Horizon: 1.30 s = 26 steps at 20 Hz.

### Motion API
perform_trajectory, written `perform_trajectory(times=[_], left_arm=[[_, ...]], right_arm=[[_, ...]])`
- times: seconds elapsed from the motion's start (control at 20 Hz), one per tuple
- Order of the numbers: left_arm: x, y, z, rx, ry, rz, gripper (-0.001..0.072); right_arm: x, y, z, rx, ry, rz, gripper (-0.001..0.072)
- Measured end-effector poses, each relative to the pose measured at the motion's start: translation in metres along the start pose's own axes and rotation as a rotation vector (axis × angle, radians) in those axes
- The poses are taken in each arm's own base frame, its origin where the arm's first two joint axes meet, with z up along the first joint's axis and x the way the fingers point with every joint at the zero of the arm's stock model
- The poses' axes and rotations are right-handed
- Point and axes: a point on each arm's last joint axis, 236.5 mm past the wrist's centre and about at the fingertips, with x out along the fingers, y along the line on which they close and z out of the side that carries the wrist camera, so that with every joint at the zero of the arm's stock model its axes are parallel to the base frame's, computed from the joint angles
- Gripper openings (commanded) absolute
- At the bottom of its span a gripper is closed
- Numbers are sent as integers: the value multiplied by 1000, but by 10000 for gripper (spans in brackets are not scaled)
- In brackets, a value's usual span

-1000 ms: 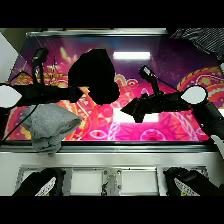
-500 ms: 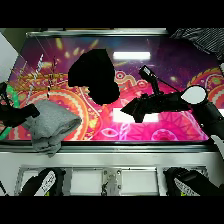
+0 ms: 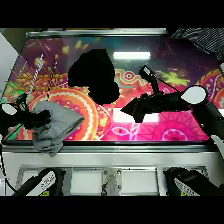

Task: Fold the clothes and pants, and hang the long-sleeved shirts on hangers.

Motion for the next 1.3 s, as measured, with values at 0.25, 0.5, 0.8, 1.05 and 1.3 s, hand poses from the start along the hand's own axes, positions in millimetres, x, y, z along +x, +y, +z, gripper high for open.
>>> perform_trajectory(times=[0.25, 0.5, 0.8, 1.05, 1.3], left_arm=[[-88, -102, 28, 226, -204, -152, 17], [-245, -265, -12, 567, -538, -530, 17], [-375, -373, -92, 806, -728, -918, 17], [-274, -418, -98, 863, -510, -804, 17], [-112, -412, -66, 761, -252, -577, 681]], right_arm=[[-2, 18, 21, 101, -84, 81, 23], [-29, -3, 42, 170, -155, 3, 22], [-151, -94, 47, 328, -265, -529, 22], [-235, -127, 27, 417, -332, -833, 22], [-258, -152, 5, 462, -293, -950, 619]])
